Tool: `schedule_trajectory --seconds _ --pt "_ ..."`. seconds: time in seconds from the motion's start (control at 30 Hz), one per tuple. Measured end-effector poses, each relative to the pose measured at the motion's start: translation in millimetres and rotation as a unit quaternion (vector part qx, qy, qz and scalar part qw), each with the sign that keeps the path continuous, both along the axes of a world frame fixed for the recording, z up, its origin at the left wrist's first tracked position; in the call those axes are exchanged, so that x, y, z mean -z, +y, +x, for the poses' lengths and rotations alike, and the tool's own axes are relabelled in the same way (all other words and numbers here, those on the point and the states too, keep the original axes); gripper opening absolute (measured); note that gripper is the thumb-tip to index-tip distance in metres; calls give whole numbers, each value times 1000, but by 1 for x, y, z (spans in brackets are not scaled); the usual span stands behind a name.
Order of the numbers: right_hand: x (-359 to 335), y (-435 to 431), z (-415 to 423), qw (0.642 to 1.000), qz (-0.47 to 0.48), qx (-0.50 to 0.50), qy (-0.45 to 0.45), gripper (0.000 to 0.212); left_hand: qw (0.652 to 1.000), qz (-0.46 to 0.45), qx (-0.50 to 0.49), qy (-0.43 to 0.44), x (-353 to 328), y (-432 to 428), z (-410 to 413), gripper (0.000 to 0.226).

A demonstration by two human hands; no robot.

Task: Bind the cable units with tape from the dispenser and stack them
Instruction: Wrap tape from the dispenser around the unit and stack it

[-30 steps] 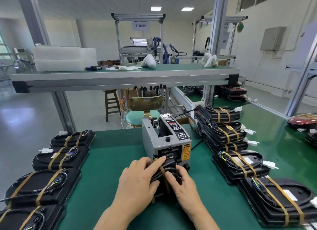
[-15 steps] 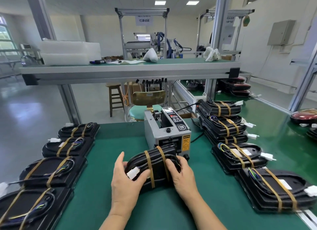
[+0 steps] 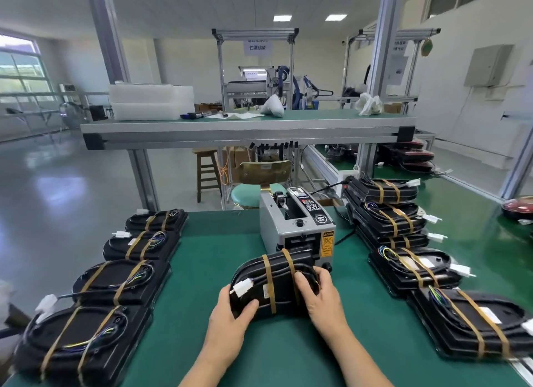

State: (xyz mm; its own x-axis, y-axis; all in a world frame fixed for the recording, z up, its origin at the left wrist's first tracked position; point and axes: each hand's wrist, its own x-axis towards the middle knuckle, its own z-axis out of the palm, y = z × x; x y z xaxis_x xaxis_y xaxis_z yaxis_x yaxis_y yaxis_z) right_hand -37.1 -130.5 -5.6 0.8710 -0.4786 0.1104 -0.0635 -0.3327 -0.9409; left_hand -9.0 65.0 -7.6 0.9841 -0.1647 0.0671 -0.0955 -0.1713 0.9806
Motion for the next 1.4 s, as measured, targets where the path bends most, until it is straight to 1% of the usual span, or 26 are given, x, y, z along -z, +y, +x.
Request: schedule_trajectory --seconds 0.07,0.2,0.23,0.3,0.4,0.47,0.6,0.67,0.77,0.83,0.97,1.1,1.2,1.23,1.3,1.33,1.4 --pt "-1 2 -3 1000 3 -2 4 71 1000 -3 0 -6 2 0 1 40" --pt "-1 11 -7 1000 9 -14 15 54 999 -33 -34 -5 8 0 6 40" --pt "1 16 -7 1000 5 -14 16 56 998 -46 -48 -1 9 1 9 41" --pt "4 28 -5 999 -13 -21 20 65 993 -89 -83 10 11 4 15 44" --pt "8 53 2 996 -61 -55 35 81 976 -153 -150 31 10 14 28 50" --pt "12 67 11 994 -79 -65 32 88 967 -179 -178 40 10 23 36 52" --pt "13 87 33 993 -90 -76 27 89 955 -211 -202 47 1 36 51 51" --pt "13 95 46 993 -80 -86 20 86 951 -229 -200 49 -8 42 61 50" --pt "13 109 65 994 -51 -92 8 82 960 -201 -191 45 -24 55 77 58" --pt "12 119 78 995 -30 -92 -6 79 966 -169 -194 25 -39 62 87 65" --pt "4 138 111 995 17 -89 -41 63 974 -103 -202 -16 -69 67 114 73" --pt "-18 154 152 993 24 -102 -50 46 966 -102 -236 -23 -90 85 158 74" --pt "-38 168 185 993 6 -113 -44 44 955 -136 -265 -3 -101 106 193 70" --pt "-45 173 196 992 -2 -119 -42 48 952 -132 -276 0 -103 114 205 67" --pt "-58 184 219 991 -18 -127 -30 61 950 -114 -291 -7 -106 130 229 57" --pt "-65 189 231 991 -26 -129 -25 62 950 -106 -293 -11 -107 138 241 55" --pt "-75 198 253 990 -33 -138 -21 49 952 -87 -294 -8 -108 154 265 56"
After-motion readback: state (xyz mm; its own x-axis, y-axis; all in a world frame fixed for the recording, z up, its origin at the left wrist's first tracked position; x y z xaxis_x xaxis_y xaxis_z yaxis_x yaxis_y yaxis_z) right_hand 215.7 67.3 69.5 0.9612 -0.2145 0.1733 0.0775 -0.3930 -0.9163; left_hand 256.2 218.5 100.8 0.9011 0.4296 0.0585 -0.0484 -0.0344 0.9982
